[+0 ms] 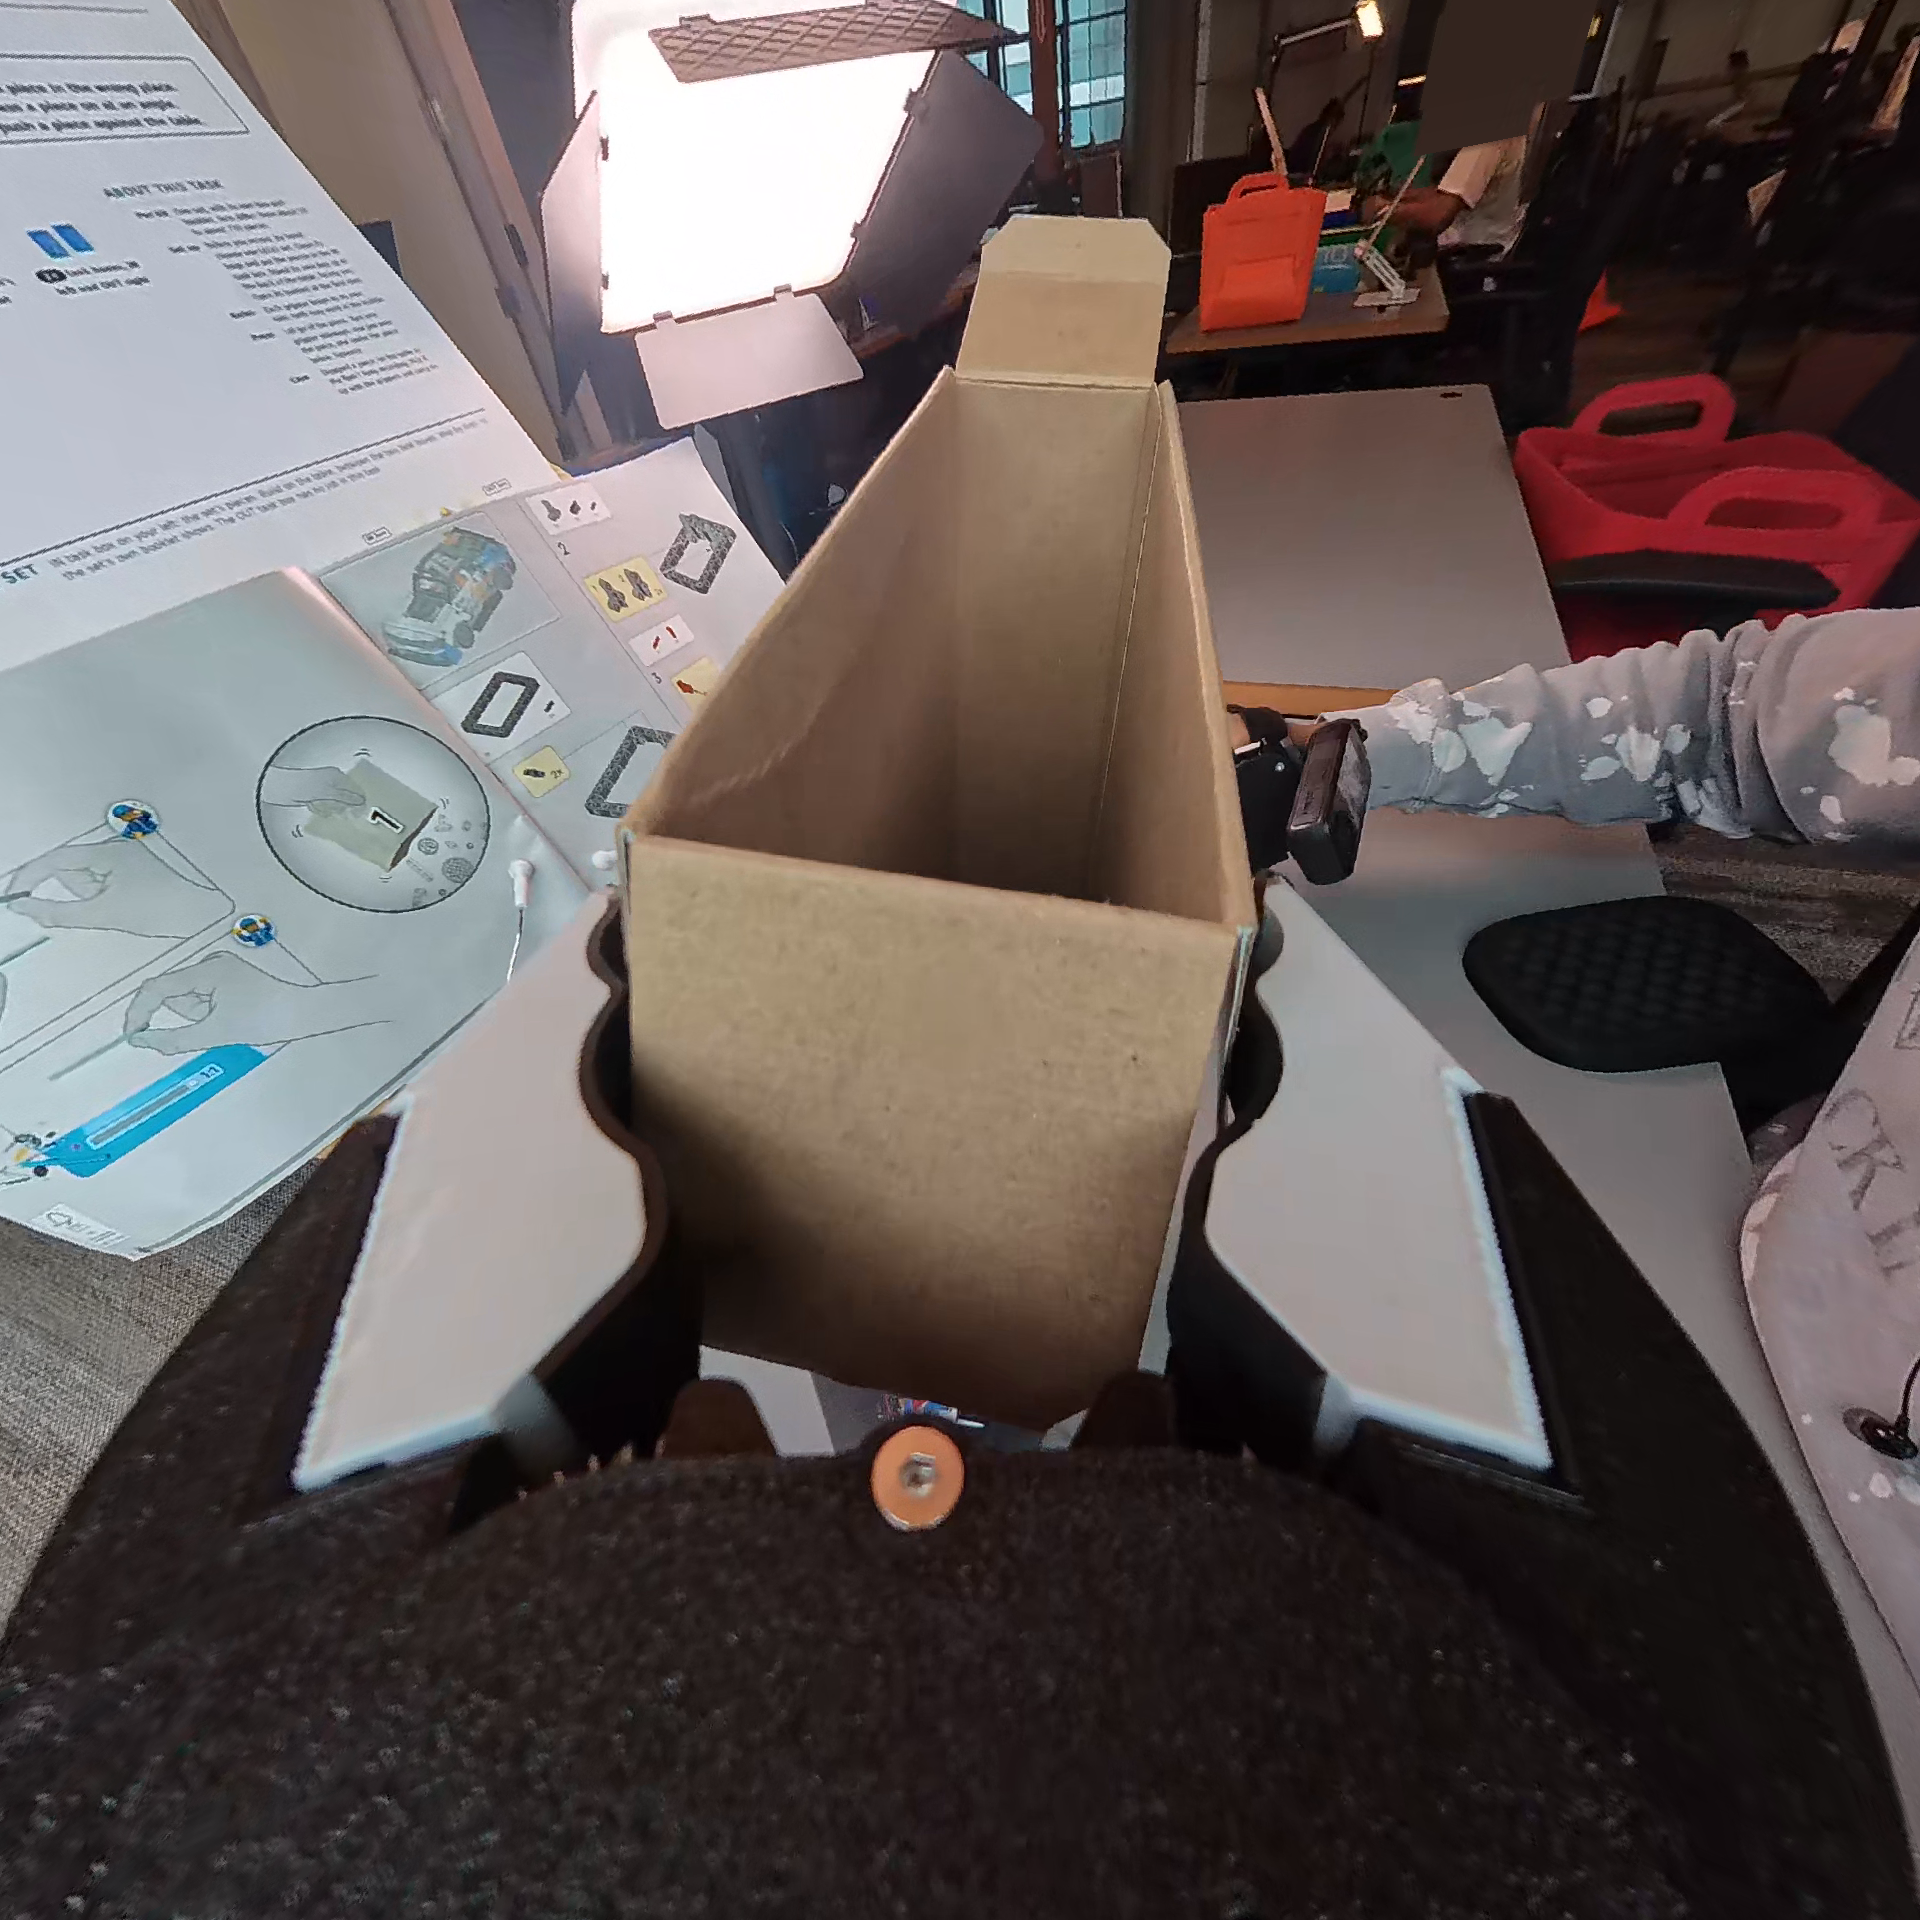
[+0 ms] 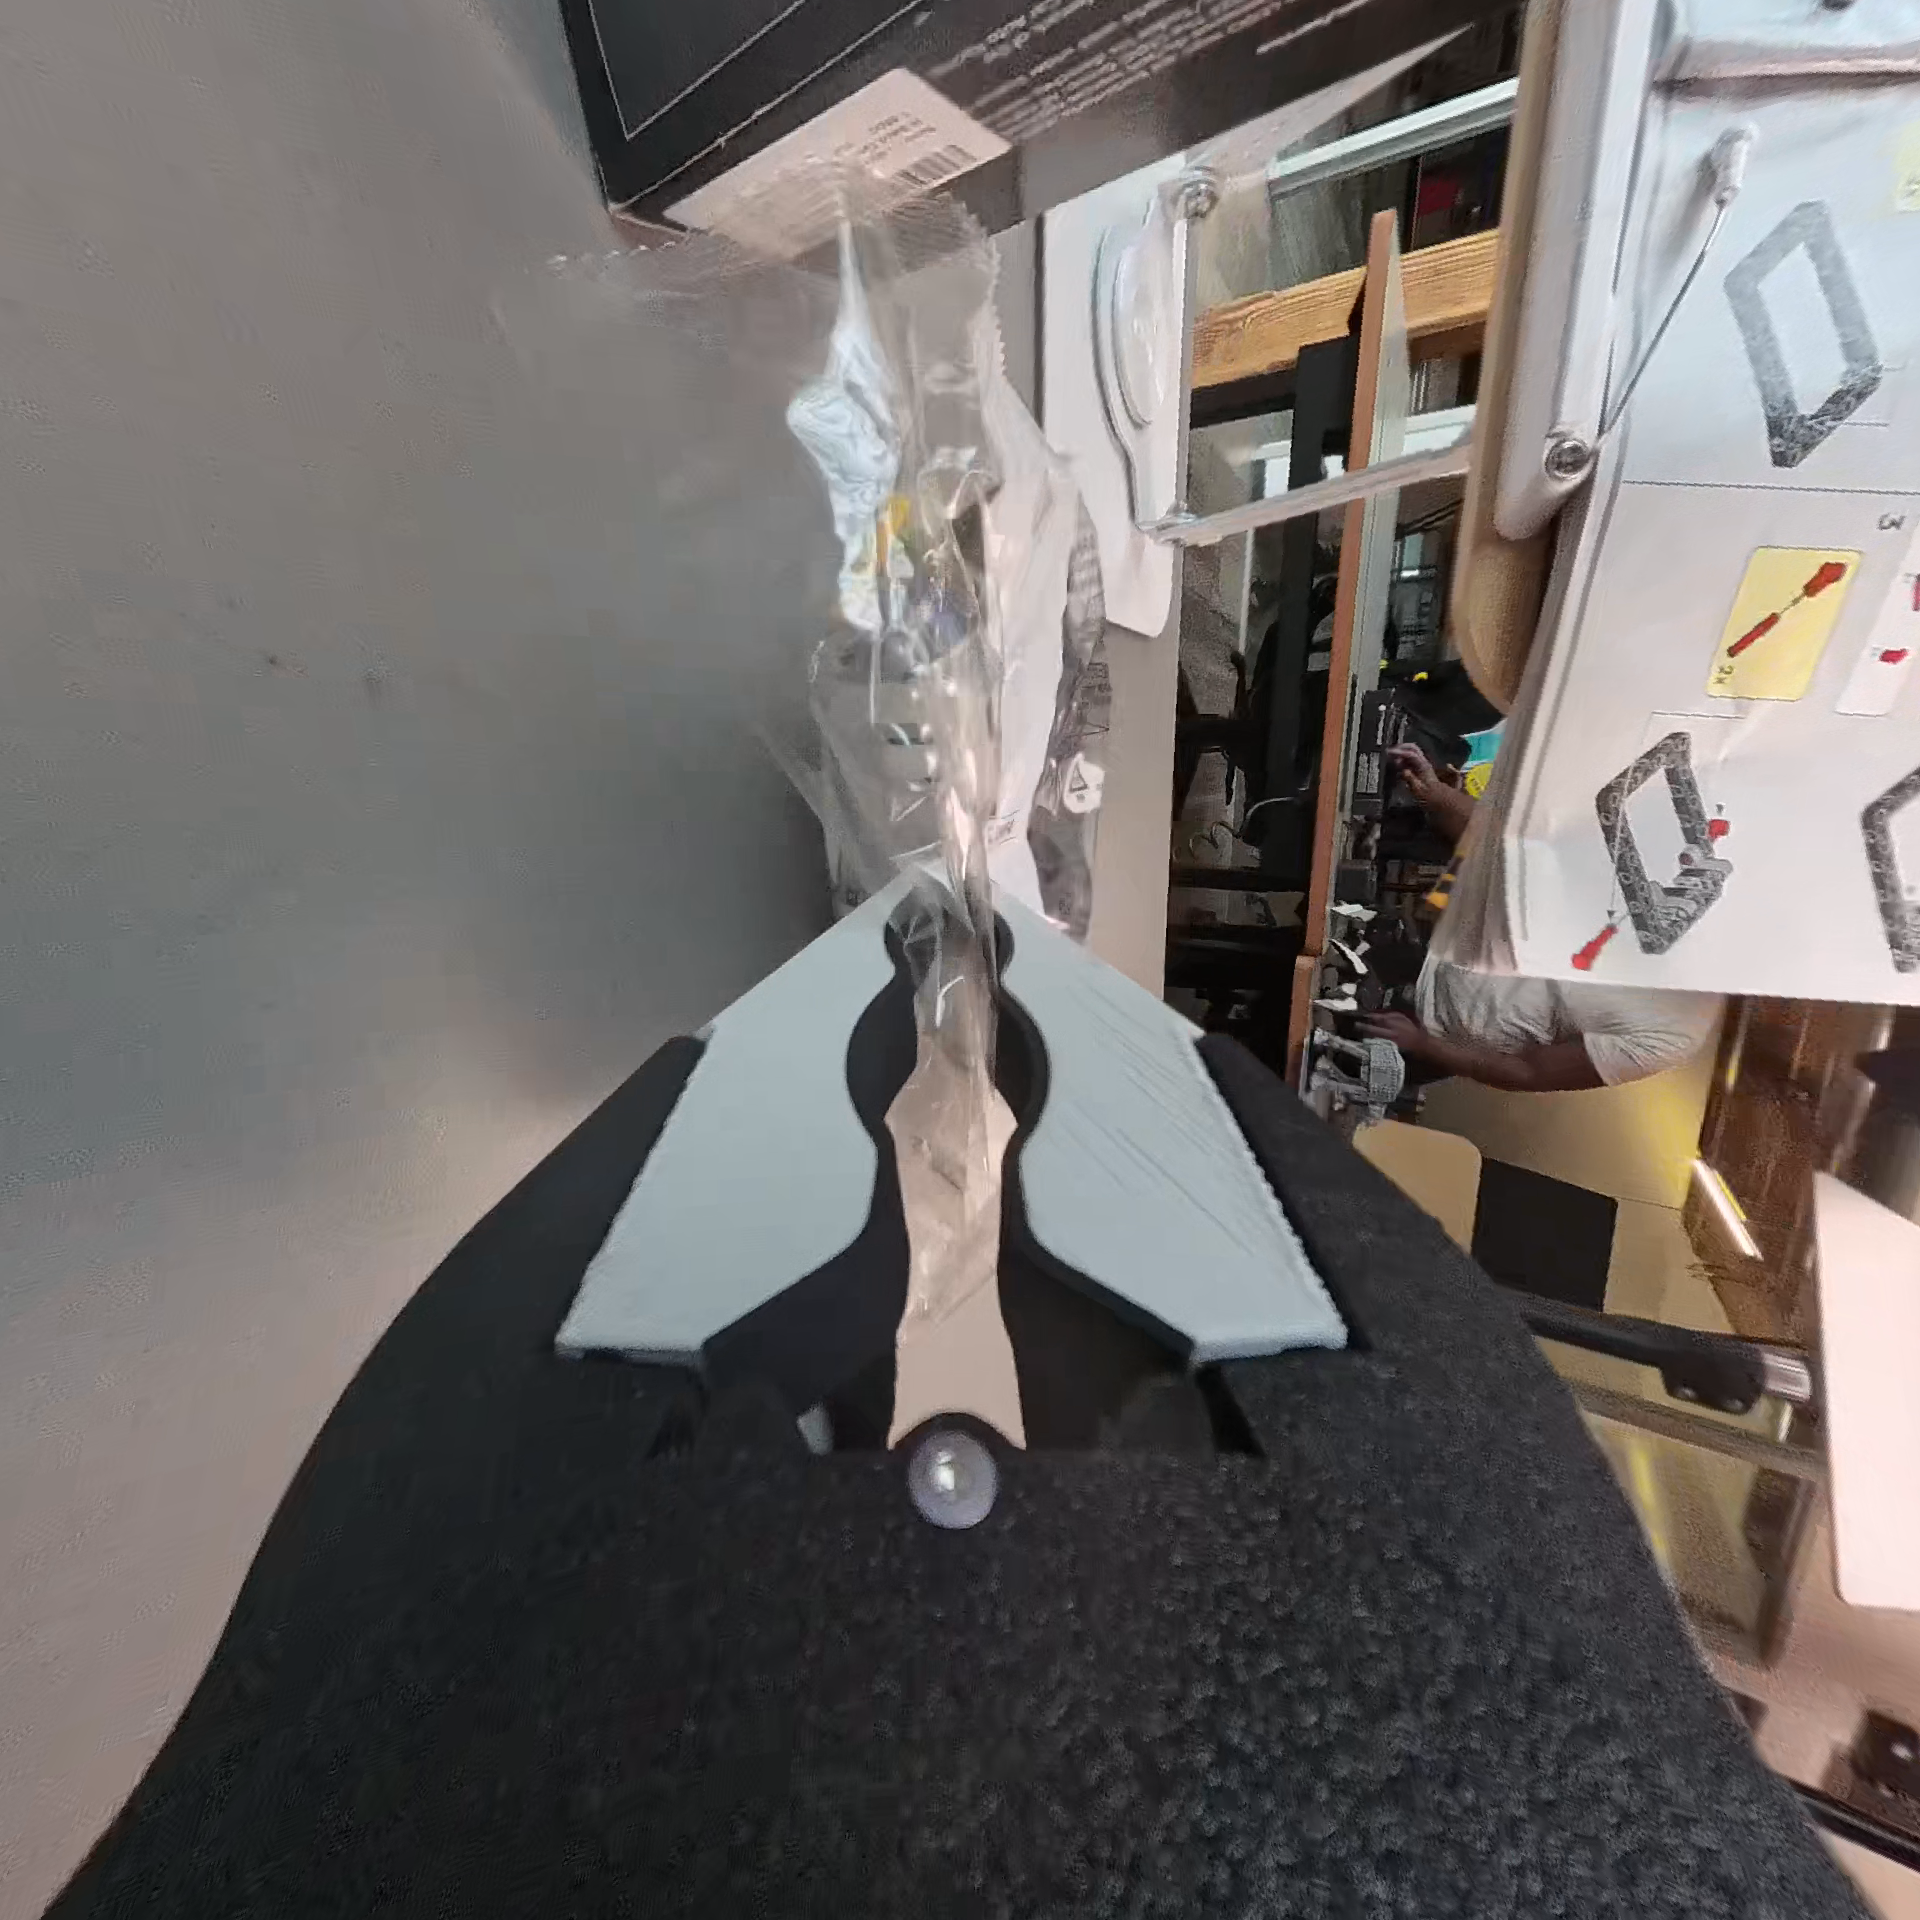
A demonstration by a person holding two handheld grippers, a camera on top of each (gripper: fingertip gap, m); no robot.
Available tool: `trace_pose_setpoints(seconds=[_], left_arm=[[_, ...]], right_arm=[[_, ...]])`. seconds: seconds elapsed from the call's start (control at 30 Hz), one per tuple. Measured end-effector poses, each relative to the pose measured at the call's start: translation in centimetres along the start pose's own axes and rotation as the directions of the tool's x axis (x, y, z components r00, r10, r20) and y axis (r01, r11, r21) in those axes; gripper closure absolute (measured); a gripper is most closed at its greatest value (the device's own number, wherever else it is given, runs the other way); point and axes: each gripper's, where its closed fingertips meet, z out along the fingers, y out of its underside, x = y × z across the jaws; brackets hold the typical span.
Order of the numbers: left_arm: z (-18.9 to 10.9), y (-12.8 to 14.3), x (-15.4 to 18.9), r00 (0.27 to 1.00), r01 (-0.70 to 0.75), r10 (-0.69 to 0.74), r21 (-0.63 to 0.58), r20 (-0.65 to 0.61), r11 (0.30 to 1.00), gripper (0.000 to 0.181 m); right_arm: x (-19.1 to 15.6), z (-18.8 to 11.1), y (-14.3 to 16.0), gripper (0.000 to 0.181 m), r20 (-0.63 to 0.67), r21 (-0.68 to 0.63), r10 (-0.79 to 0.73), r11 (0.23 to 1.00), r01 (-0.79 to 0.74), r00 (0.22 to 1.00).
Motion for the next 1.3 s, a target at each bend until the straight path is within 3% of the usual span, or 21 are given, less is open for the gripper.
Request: trace_pose_setpoints(seconds=[0.03, 0.17, 0.3, 0.5, 0.63, 0.73, 0.9, 1.07, 1.17, 1.3], left_arm=[[0.0, 0.0, 0.0, 1.0, 0.0, 0.0, 0.007, -0.001, 1.0, 0.065], [0.0, -0.1, 0.2, 1.0, -0.007, 0.007, 0.017, 0.0, 1.0, 0.067], [-0.1, -0.2, 0.5, 1.0, -0.015, 0.014, 0.036, 0.008, 0.999, 0.067], [-0.2, -0.3, 2.0, 0.998, -0.059, 0.059, 0.045, 0.014, 0.997, 0.068], [-0.2, -0.2, 3.3, 0.995, -0.102, 0.102, 0.038, 0.012, 0.994, 0.068], [0.2, -0.2, 4.1, 0.992, -0.128, 0.128, 0.026, 0.006, 0.991, 0.068], [0.8, -0.4, 4.4, 0.994, -0.103, 0.104, 0.024, -0.034, 0.994, 0.071], [1.1, -0.9, 4.8, 0.993, -0.043, 0.047, 0.038, -0.108, 0.998, 0.071], [1.2, -1.1, 4.7, 0.992, -0.033, 0.04, 0.059, -0.123, 0.998, 0.07], [1.4, -1.2, 4.9, 0.989, -0.029, 0.041, 0.085, -0.143, 0.996, 0.07]], right_arm=[[0.5, -1.0, -0.2, 0.177, 0.019, 0.006, 0.02, 1.0, -0.02, 1.0], [3.4, -7.0, -2.2, 0.177, 0.137, 0.063, 0.148, 0.985, -0.158, 0.979], [7.8, -15.6, -5.9, 0.179, 0.3, 0.139, 0.205, 0.957, -0.255, 0.932], [16.5, -29.0, -14.1, 0.181, 0.464, 0.209, 0.181, 0.929, -0.305, 0.867], [23.8, -33.9, -20.7, 0.181, 0.466, 0.266, 0.153, 0.915, -0.303, 0.871], [27.6, -33.6, -24.6, 0.181, 0.463, 0.253, 0.105, 0.936, -0.245, 0.88], [29.5, -28.5, -28.9, 0.181, 0.543, 0.232, 0.053, 0.95, -0.211, 0.838], [25.8, -21.4, -28.9, 0.181, 0.687, 0.116, 0.033, 0.981, -0.154, 0.726], [22.0, -18.1, -28.4, 0.181, 0.764, 0.037, 0.022, 0.996, -0.078, 0.645], [17.7, -14.5, -28.0, 0.181, 0.806, -0.042, -0.007, 0.997, 0.069, 0.592]])
